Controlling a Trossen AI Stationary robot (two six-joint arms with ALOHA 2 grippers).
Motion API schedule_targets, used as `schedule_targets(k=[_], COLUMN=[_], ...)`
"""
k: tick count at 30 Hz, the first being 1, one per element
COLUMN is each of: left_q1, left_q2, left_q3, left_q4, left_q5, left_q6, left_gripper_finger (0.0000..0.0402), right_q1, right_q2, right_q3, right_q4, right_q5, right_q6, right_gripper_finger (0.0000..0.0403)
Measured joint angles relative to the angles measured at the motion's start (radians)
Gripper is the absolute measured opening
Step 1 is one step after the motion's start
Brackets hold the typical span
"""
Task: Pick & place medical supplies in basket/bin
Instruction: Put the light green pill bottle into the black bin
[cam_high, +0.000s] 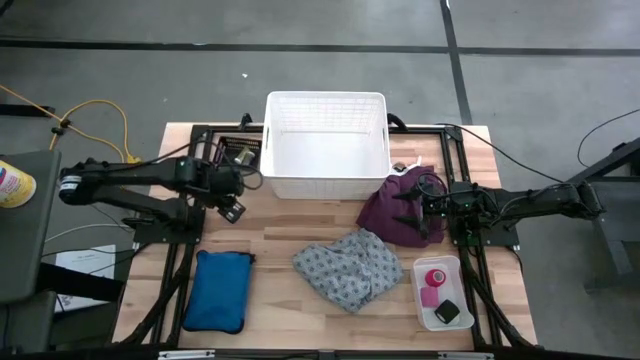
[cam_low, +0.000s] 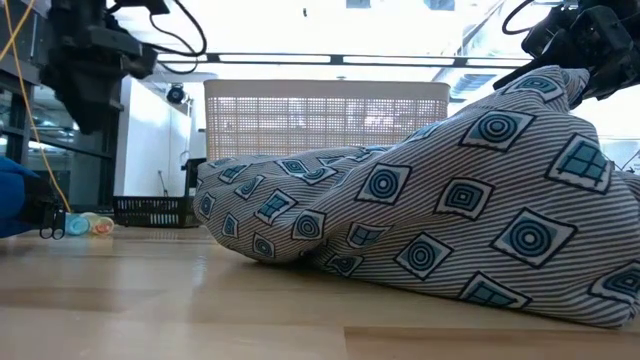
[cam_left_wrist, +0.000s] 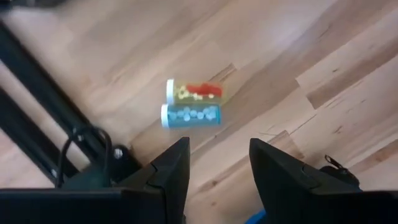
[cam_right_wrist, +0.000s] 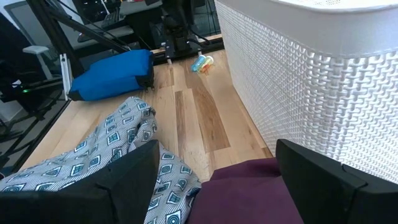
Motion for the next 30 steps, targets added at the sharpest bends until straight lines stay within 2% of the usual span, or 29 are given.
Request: schedule_targets(k=[7,18,30], left_q1=[-0.038,-0.083,-0.088], left_q2=[0.023,0.144,0.149], left_q3=[0.0,-0.001,-0.001], left_q4=[-0.016,-0.013,-0.008], left_q5=[0.0,-0.002,-0.022], left_q6=[-0.083,-0.072,-0.092], left_gripper_finger=[0.016,0.016,0.016], right_q1=[0.0,0.0,0.0], right_q2=[0.0,0.0,0.0], right_q3=[0.0,0.0,0.0], right_q4=[0.0,0.0,0.0], right_q5=[0.0,0.0,0.0], right_q6=[0.0,0.0,0.0], right_gripper_finger=[0.0309,0.0309,0.0309])
